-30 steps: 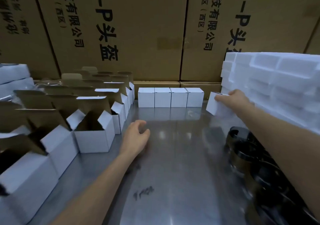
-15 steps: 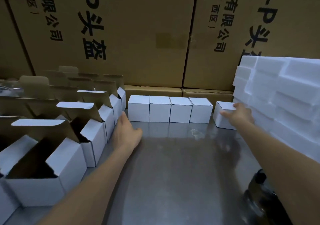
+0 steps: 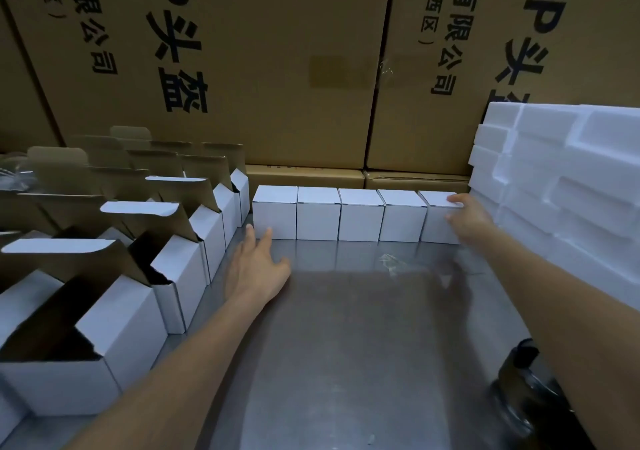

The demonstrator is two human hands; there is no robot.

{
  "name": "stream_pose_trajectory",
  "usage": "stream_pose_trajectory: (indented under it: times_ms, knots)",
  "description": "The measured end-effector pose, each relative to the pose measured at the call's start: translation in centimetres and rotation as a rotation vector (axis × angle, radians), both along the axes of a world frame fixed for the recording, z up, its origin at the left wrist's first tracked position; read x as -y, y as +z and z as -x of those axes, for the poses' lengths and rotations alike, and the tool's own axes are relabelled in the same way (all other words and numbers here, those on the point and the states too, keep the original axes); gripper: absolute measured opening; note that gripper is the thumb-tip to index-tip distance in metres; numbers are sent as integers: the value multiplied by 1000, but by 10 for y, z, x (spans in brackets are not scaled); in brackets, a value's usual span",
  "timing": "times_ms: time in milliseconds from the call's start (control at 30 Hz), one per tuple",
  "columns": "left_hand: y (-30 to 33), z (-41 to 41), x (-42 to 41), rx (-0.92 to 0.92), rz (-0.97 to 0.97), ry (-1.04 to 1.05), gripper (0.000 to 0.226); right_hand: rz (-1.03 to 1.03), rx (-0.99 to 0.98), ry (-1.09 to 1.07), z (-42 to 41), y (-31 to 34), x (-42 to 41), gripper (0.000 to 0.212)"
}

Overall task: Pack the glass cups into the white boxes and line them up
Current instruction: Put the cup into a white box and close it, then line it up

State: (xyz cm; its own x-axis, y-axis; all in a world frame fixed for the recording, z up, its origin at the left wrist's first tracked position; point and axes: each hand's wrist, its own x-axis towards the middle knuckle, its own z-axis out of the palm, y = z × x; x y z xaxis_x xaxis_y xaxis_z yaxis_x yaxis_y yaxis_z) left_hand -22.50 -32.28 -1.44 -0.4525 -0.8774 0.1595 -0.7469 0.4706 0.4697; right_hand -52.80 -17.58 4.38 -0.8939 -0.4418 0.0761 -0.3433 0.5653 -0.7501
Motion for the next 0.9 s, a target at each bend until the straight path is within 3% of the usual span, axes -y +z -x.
stream_pose_trajectory:
  times_ms: [300, 400, 500, 633, 900]
  knots:
    - [1, 1, -1, 14, -11, 4, 64, -47, 19, 79, 0, -2, -5, 54]
    - [3, -1, -5, -52, 25, -3, 63, 14, 21, 5, -15, -6, -6, 56]
    - [4, -6, -18, -48, 138, -114, 60, -98, -6, -66, -31, -3, -18, 50]
    - [3, -20, -50, -20, 181, -273, 59, -306, -104, 52, -50, 20, -51, 21]
    - [5, -95, -158, -40, 307, -307, 29, -463, -331, 73, -147, 37, -135, 19]
